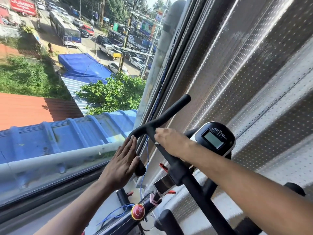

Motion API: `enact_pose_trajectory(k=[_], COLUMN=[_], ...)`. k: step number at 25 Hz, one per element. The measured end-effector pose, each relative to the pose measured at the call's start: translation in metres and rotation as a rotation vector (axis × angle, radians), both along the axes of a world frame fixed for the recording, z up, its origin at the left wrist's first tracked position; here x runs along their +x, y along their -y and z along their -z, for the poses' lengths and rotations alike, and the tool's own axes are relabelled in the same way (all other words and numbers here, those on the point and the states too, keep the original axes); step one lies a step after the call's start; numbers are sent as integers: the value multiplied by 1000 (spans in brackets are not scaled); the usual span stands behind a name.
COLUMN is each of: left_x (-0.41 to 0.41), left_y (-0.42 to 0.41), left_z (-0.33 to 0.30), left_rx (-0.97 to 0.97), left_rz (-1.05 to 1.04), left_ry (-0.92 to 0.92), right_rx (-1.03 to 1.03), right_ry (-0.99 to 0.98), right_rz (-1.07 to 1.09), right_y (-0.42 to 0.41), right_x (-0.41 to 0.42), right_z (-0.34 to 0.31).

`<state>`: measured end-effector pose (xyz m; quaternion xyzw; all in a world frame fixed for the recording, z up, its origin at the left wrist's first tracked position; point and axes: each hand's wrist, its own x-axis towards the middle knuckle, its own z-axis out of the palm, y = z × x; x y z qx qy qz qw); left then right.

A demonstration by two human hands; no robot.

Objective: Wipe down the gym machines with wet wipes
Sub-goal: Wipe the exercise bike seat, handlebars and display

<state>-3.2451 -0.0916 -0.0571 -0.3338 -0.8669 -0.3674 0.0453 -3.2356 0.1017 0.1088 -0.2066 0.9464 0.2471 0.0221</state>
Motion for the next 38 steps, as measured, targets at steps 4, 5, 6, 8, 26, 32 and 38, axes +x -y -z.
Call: enact_pose_trajectory(k=[4, 5, 6, 8, 26, 32, 38], left_x=[0, 0, 1, 3, -24, -62, -64], left_y=[-1, -1, -1, 1, -12, -58, -57], left_z=[2, 2, 2, 0, -21, -47, -43], left_rx=[18, 19, 22, 16, -115, -272, -245], left_rz=[-7, -14, -21, -16, 24, 40, 30], left_ry=[-12, -22, -29, -23, -32, -126, -158], right_rx=[46, 56, 62, 67, 48, 90, 56], right_ry=[50, 32, 11, -46, 218, 325, 317], right_rz=[-104, -92, -76, -36, 49, 62, 399], right_y=[5, 10, 14, 25, 3, -12, -60], right_x=[10, 3, -10, -36, 5, -11, -29], right_z=[-10, -6, 2, 16, -80, -63, -120])
